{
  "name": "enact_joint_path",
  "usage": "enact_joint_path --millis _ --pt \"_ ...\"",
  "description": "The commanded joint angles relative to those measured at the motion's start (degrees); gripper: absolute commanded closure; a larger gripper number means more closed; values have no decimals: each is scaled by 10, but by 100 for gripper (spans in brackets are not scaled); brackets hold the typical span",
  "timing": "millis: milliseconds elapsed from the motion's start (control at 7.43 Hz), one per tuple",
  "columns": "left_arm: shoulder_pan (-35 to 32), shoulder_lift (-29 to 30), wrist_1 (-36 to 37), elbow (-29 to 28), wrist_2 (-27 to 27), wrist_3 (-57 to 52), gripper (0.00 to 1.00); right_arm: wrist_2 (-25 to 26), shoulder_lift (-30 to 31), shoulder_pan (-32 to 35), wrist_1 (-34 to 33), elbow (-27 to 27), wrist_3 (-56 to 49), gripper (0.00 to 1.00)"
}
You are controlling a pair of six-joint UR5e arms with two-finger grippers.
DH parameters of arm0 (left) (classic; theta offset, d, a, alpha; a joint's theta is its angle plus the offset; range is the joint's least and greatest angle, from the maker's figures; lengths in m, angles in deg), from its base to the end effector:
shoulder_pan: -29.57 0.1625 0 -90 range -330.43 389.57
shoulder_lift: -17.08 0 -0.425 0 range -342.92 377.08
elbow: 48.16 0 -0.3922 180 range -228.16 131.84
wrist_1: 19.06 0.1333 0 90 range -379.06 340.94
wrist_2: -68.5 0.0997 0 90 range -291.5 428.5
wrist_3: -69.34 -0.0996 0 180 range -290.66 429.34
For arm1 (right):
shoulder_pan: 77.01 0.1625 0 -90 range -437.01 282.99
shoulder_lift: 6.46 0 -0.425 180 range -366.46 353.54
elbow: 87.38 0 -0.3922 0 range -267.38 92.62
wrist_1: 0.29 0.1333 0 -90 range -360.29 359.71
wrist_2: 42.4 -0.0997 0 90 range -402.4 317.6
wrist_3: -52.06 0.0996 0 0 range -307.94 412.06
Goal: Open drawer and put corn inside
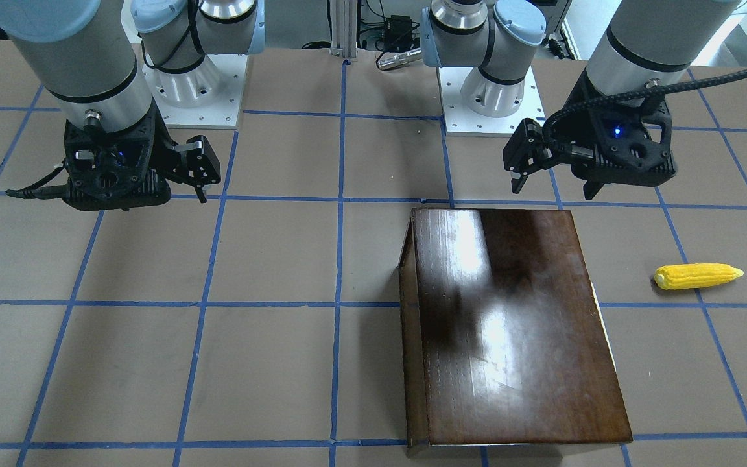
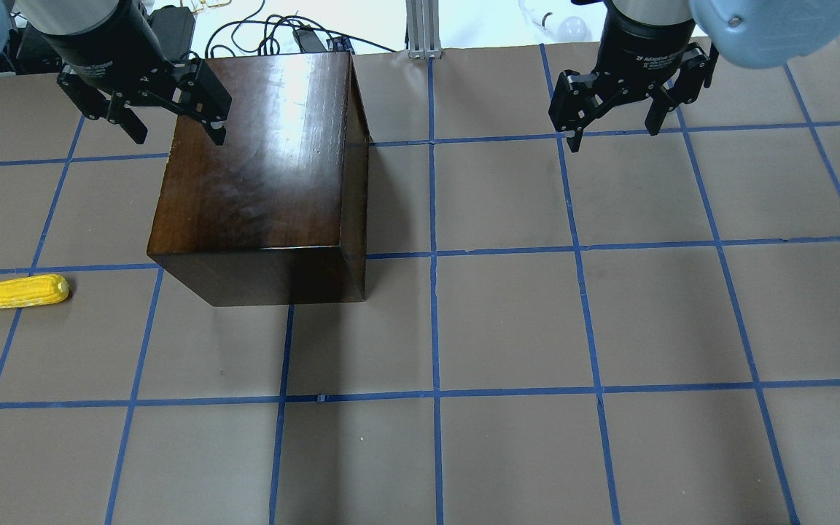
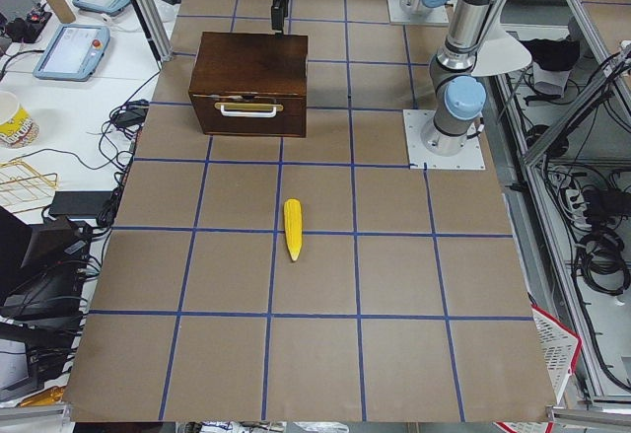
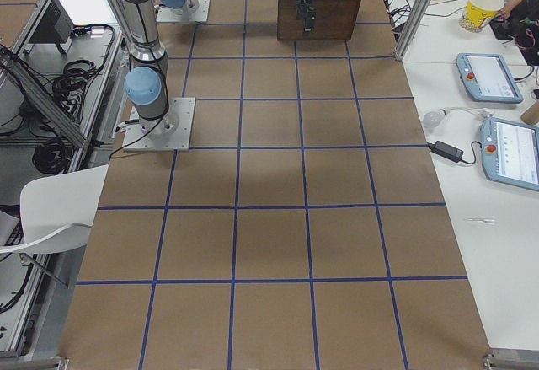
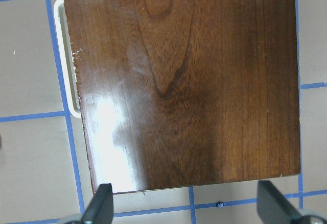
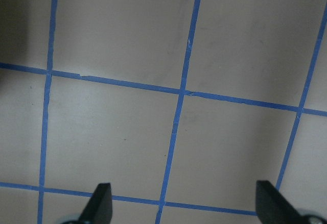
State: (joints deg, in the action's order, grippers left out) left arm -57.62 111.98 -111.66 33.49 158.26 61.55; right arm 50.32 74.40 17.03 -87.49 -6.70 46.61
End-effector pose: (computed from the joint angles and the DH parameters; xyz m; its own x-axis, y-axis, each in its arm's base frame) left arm -0.1076 -0.5349 0.5114 -0.9962 0.0869 0.0021 0.0868 0.9961 -0.0153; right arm 0.1673 -0.5443 0.4794 -0.9851 -0.1669 0.0428 -0.1647 0.9851 0.0500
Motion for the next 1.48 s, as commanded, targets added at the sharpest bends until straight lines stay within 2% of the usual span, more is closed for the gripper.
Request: enact_joint_path --millis 0,269,404,673,942,1077,1346 --pt "8 -4 -12 -4 1 -29 0 0 0 0 -1 0 0 0" --pt "66 2 -12 -6 -8 -71 0 0 0 0 -1 0 -1 0" --pt "100 16 -8 -5 -8 -129 0 0 0 0 -1 0 0 0" --pt "164 72 15 -5 -52 -167 0 0 0 0 -1 0 -1 0" --pt "186 134 67 -3 -82 -207 0 0 0 0 0 0 -1 0" --pt "186 170 102 -6 -83 -218 0 0 0 0 0 0 -1 0" --pt "198 206 124 -7 -83 -232 0 0 0 0 0 0 -1 0"
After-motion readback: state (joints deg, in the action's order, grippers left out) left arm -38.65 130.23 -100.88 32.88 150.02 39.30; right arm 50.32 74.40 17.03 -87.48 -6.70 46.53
